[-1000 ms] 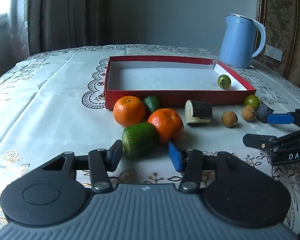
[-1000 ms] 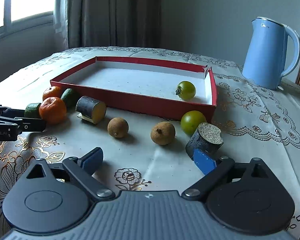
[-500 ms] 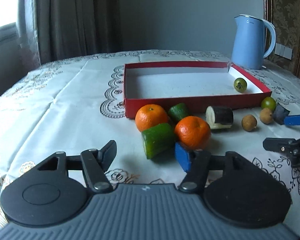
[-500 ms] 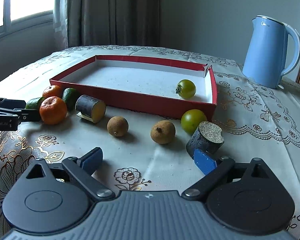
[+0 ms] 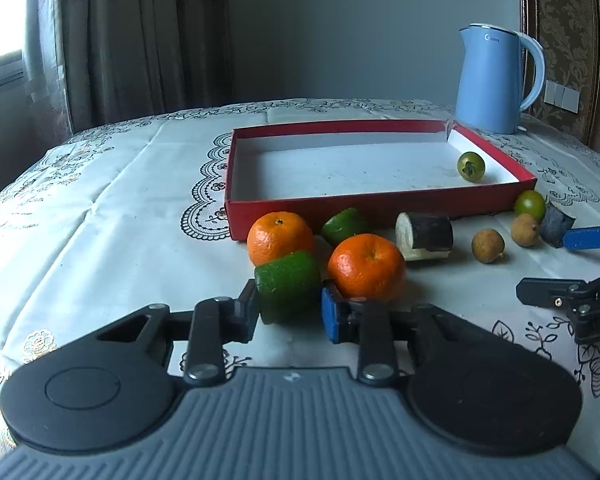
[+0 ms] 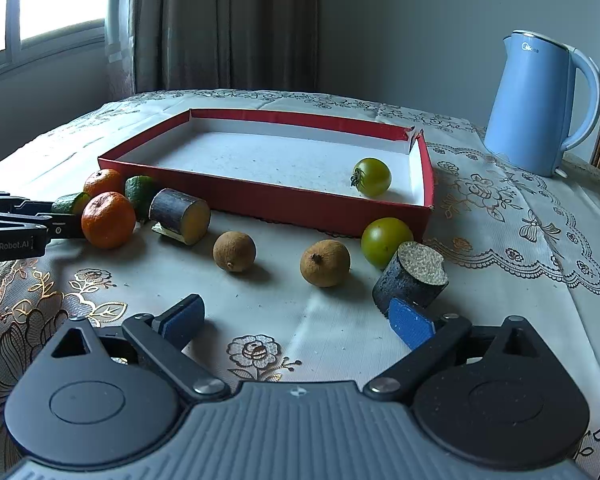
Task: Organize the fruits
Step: 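Lift the cucumber piece into the tray and open the left gripper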
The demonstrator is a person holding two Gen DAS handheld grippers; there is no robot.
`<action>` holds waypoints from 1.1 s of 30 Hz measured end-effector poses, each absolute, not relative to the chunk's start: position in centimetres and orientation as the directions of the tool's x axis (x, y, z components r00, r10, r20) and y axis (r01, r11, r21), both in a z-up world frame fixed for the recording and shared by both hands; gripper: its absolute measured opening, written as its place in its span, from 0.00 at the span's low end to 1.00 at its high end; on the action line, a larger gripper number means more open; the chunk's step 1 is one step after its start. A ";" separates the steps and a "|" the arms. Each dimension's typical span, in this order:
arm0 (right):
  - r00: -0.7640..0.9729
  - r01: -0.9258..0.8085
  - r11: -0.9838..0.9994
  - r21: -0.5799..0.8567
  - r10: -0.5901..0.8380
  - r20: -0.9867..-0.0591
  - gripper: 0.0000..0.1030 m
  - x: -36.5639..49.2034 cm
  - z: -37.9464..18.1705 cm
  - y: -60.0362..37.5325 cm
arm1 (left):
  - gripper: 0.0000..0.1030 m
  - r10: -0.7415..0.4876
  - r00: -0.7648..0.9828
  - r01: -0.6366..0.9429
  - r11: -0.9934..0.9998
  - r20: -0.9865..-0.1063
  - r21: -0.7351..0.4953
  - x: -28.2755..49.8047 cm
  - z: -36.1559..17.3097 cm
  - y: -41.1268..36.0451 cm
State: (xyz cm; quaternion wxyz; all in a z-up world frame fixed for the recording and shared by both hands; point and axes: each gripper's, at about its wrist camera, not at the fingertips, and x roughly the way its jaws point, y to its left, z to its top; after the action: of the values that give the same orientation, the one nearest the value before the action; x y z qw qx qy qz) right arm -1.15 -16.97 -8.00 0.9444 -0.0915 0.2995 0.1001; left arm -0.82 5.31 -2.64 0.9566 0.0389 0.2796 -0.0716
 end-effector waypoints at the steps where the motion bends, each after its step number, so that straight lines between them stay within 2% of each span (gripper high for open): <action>1: 0.801 -0.244 0.963 -0.114 0.133 -0.584 0.97 -1.2 -8.0 -17.0 | 0.28 -0.115 0.832 0.158 0.987 -0.542 0.032 -0.9 -2.6 5.3; 10: 0.793 -0.234 0.966 -0.110 0.124 -0.596 1.00 -0.9 -8.2 -17.2 | 0.28 -0.159 0.834 0.160 0.986 -0.529 -0.045 -0.9 1.1 5.6; 17: 0.783 -0.234 0.968 -0.084 0.137 -0.607 1.00 -0.7 -8.2 -17.4 | 0.28 -0.159 0.851 0.162 0.986 -0.501 -0.038 2.7 3.2 4.3; 33: 0.779 -0.235 0.969 -0.076 0.141 -0.611 1.00 -0.7 -8.2 -17.4 | 0.28 -0.017 0.847 0.057 0.997 -0.531 0.059 13.0 1.8 1.1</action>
State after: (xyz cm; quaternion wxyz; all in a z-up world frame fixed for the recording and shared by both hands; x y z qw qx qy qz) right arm -0.67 -17.44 -8.18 0.9402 -0.0740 0.3170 0.1000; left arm 13.01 1.07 1.76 0.9604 0.0364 0.2755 -0.0192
